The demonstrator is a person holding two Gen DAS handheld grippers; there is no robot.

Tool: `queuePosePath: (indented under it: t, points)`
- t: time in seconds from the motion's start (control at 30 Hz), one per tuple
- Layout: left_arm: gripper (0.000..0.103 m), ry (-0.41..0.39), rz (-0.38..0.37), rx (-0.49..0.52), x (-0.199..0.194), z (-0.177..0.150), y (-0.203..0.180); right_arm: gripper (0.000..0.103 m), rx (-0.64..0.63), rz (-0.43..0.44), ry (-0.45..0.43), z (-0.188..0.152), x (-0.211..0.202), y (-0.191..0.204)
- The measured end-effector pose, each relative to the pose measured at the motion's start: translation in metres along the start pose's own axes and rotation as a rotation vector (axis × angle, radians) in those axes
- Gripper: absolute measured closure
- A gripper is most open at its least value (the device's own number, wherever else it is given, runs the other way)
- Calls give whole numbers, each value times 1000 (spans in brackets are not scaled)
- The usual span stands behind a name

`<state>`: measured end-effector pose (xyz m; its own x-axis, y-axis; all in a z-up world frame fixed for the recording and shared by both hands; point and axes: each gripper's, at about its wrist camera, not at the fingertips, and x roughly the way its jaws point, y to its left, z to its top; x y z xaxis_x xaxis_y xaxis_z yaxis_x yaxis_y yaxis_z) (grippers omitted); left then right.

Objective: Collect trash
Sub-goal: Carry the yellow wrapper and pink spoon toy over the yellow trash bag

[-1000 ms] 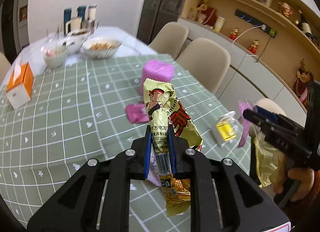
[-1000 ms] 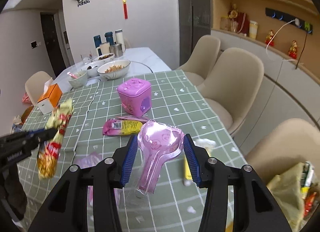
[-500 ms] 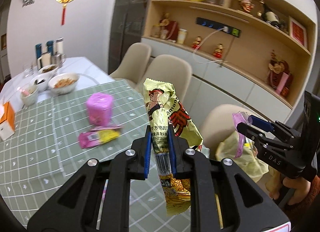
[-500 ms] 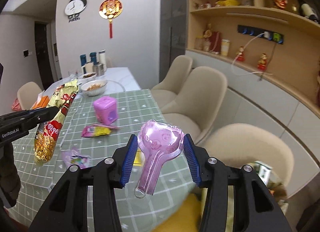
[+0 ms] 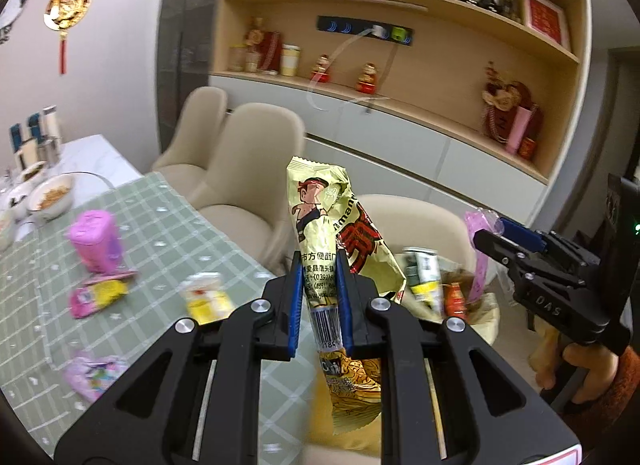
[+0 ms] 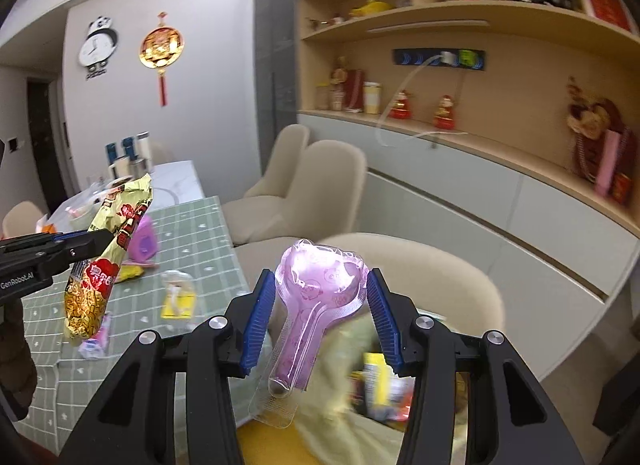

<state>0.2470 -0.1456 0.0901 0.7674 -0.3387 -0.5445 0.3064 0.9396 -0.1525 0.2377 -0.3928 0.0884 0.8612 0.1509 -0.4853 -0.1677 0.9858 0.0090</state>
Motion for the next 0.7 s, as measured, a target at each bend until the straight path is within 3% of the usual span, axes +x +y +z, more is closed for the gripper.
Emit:
queuePosePath:
  t: [0.37, 0.53, 0.7]
  points:
    - [89, 91, -113, 76, 56, 1, -101, 58, 90, -107, -5, -25, -26, -99]
    - [89, 116, -159, 81, 81, 2, -125, 58, 136, -130, -6, -34, -28, -128]
    - [89, 133, -246, -1, 116, 2, -128, 58, 172, -142, -2, -43, -25, -150]
